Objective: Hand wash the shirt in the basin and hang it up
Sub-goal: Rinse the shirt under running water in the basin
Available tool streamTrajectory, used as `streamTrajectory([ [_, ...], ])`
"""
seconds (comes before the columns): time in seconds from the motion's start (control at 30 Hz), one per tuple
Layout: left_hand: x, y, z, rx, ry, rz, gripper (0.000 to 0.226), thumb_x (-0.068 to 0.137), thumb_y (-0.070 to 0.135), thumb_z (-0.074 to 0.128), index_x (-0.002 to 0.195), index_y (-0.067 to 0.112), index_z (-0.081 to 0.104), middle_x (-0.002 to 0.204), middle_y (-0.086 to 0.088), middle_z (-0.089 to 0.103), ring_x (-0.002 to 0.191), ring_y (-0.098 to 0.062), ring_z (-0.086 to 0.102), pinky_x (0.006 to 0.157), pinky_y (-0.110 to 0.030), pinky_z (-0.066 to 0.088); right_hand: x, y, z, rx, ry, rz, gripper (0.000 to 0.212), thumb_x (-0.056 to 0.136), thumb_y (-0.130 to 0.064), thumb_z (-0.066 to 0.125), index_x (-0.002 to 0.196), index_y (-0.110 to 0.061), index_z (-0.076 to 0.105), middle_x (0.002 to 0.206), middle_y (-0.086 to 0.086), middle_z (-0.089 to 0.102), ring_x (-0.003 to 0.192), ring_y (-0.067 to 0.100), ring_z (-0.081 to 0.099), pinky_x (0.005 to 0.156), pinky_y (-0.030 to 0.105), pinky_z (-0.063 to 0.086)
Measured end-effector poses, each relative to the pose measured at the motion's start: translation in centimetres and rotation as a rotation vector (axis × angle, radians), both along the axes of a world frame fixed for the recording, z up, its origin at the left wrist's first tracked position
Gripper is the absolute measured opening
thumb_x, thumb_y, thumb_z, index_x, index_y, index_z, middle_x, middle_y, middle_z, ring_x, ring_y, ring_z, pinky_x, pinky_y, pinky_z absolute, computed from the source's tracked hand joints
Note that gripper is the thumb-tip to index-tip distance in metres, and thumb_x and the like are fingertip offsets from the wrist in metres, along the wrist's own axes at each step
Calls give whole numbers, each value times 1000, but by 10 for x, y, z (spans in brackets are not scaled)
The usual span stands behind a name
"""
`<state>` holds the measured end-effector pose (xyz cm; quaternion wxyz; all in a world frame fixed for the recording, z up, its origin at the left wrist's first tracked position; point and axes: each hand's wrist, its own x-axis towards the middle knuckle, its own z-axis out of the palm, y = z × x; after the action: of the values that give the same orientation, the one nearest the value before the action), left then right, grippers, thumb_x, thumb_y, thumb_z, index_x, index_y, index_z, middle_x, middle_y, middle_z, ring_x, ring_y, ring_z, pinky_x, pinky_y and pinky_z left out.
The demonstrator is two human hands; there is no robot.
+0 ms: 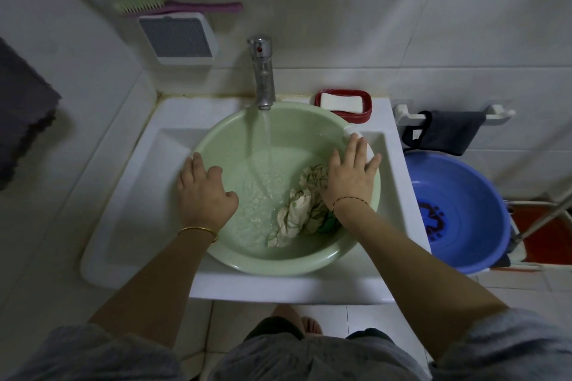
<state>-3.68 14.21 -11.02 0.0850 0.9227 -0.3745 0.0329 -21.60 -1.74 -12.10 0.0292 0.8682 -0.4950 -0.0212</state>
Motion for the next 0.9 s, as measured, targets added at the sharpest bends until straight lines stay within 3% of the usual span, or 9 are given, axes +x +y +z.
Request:
streamTrajectory([
  [0.47,1,0,-1,26,11,-13,55,59,15,67,113,5,63,145,-26,35,134,-42,30,107,-49,27,0,0,0,0,-10,2,69,90,-36,56,147,-14,24,156,23,-6,144,41,-6,113,63,5],
  [0.7,2,0,-2,3,3,-20,61,55,24,49,110,3,63,142,-29,37,132,-44,32,106,-50,28,0,0,0,0,-4,3,69,90,-36,55,147,-15,23,156,24,-7,143,41,-8,112,62,3],
  [0.9,1,0,-1,3,-3,-9,64,54,26,46,111,4,63,143,-27,36,133,-43,31,106,-50,27,0,-1,-1,-5,3,0,69,90,-36,55,148,-15,23,156,23,-6,143,42,-7,112,63,4],
])
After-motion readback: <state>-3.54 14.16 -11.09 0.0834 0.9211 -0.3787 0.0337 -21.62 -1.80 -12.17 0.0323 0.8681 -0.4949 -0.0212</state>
